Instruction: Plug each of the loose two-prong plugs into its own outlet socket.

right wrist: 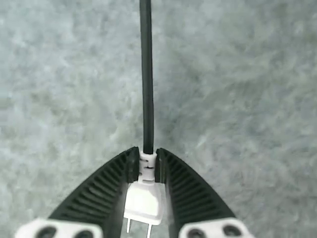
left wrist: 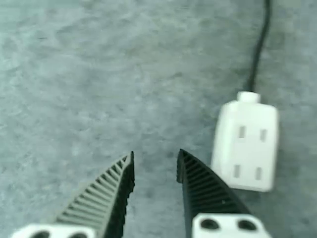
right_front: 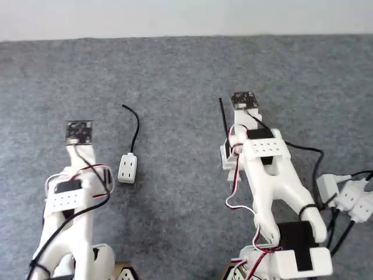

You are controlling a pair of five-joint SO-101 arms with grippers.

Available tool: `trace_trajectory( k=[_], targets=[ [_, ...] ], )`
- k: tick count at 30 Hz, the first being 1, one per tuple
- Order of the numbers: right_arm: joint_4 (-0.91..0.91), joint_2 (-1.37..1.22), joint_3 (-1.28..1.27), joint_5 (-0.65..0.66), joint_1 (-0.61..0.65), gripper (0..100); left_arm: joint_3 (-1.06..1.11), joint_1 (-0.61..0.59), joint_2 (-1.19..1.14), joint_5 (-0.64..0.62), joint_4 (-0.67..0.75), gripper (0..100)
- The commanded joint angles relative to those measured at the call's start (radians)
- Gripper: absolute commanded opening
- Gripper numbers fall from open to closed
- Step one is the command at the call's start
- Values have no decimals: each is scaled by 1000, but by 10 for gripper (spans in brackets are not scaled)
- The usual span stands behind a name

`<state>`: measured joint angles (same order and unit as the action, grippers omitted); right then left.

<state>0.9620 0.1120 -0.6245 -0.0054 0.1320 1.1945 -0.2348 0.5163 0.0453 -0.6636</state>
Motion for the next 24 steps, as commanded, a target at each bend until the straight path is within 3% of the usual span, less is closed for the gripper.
trace_trajectory(
  k=[1,7,17,22,24],
  targets=[
    [-41,38,6,20,-13,8,-124,95,-43,-71,-64,138],
    [-79,-70,44,46,-21,8,-298,186,-72,-135,-218,138],
    [-77,-114,66,49,-16,8,-266,224,-81,-130,-158,144],
    [-77,-114,68,49,-16,8,-223,219,-81,-135,-152,293],
    [-77,-114,68,49,-16,8,-220,218,-80,-135,-153,294]
  ],
)
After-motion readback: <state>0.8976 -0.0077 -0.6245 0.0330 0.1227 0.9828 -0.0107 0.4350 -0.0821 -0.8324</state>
